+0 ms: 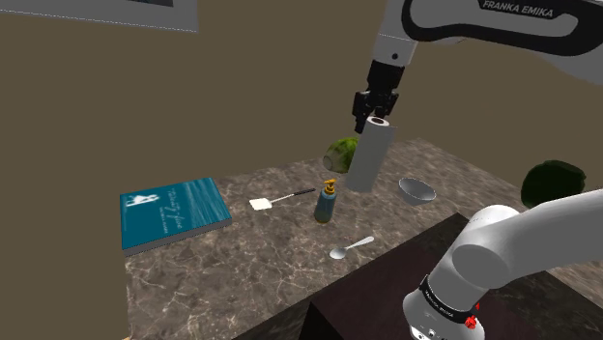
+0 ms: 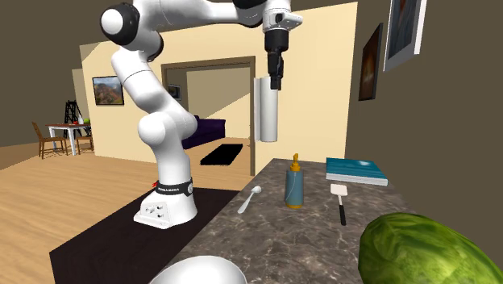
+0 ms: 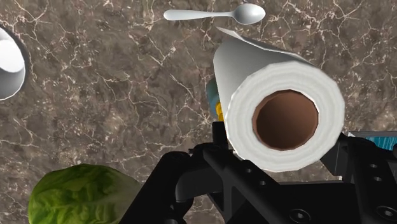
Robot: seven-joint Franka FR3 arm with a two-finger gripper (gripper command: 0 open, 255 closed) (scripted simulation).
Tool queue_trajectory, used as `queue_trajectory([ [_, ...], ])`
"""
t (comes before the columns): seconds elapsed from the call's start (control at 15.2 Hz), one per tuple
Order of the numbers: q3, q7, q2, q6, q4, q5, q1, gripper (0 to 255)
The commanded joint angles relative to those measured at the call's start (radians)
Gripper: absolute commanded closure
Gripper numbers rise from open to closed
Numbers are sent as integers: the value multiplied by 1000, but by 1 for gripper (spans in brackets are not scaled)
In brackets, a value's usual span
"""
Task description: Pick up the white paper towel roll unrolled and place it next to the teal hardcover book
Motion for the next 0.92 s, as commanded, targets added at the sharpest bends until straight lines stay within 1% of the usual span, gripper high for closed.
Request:
queue_trajectory([
  [0.0,0,1,8,-25,33,-1,0,255],
  [0.66,-3,6,59,-149,208,-4,-3,255],
  [0.86,53,73,79,-109,191,21,14,255],
])
